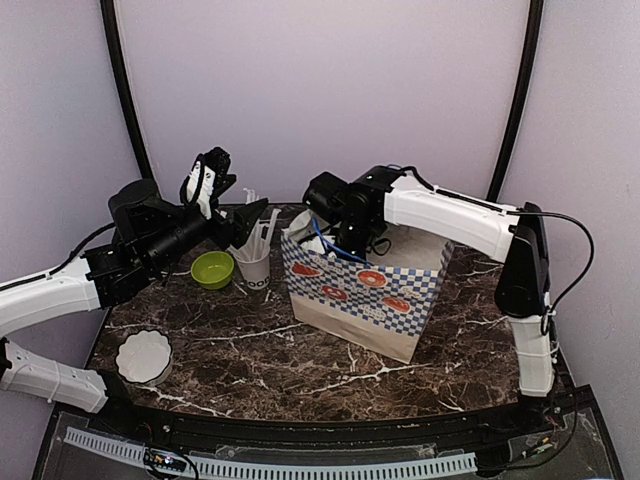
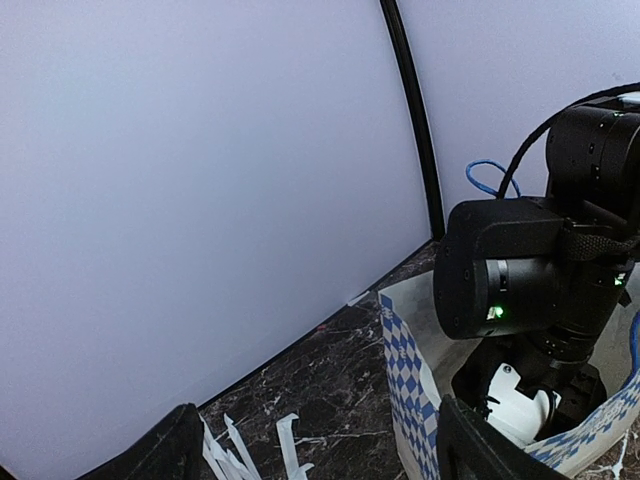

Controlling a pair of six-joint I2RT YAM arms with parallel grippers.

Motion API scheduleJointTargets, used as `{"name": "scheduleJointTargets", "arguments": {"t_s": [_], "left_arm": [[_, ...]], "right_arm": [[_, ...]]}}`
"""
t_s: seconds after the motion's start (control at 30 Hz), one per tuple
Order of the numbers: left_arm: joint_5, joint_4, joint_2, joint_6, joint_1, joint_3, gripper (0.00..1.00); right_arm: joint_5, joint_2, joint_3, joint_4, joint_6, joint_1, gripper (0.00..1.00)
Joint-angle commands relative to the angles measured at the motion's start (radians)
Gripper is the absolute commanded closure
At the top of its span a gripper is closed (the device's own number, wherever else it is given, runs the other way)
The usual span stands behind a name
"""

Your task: Pack the takeout coffee

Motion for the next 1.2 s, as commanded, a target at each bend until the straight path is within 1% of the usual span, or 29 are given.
{"name": "scheduleJointTargets", "arguments": {"t_s": [0.0, 0.13, 0.2, 0.3, 0.5, 0.67, 0.87, 1.0, 1.1, 1.17], "left_arm": [[0.009, 0.025, -0.006, 0.008, 0.001, -0.012, 0.18], [0.009, 0.023, -0.006, 0.008, 0.000, -0.011, 0.18], [0.009, 0.022, -0.006, 0.009, 0.000, -0.011, 0.18], [0.007, 0.022, -0.006, 0.012, 0.000, -0.011, 0.18], [0.006, 0.021, -0.002, 0.014, 0.001, -0.011, 0.18], [0.010, 0.021, 0.003, 0.010, 0.000, -0.011, 0.18], [0.016, 0.022, 0.007, 0.006, 0.000, -0.011, 0.18], [0.023, 0.021, 0.007, 0.002, 0.000, -0.011, 0.18], [0.027, 0.021, 0.004, 0.000, 0.000, -0.011, 0.18], [0.029, 0.020, 0.002, 0.000, 0.000, -0.011, 0.18]], "right_arm": [[-0.097, 0.029, 0.014, -0.117, 0.009, -0.026, 0.54], [-0.117, 0.057, 0.085, -0.178, -0.026, -0.027, 0.55], [-0.154, 0.081, 0.131, -0.227, -0.035, -0.028, 0.55], [-0.157, 0.056, 0.091, -0.229, -0.074, -0.023, 0.55], [-0.180, 0.020, 0.021, -0.230, -0.082, -0.020, 0.55], [-0.169, 0.035, 0.020, -0.230, -0.086, -0.022, 0.55], [-0.229, 0.105, 0.032, -0.230, -0.091, -0.050, 0.54], [-0.254, 0.123, 0.033, -0.230, -0.082, -0.059, 0.54], [-0.257, 0.111, 0.038, -0.230, -0.075, -0.060, 0.52], [-0.251, 0.096, 0.048, -0.230, -0.068, -0.058, 0.49]]}}
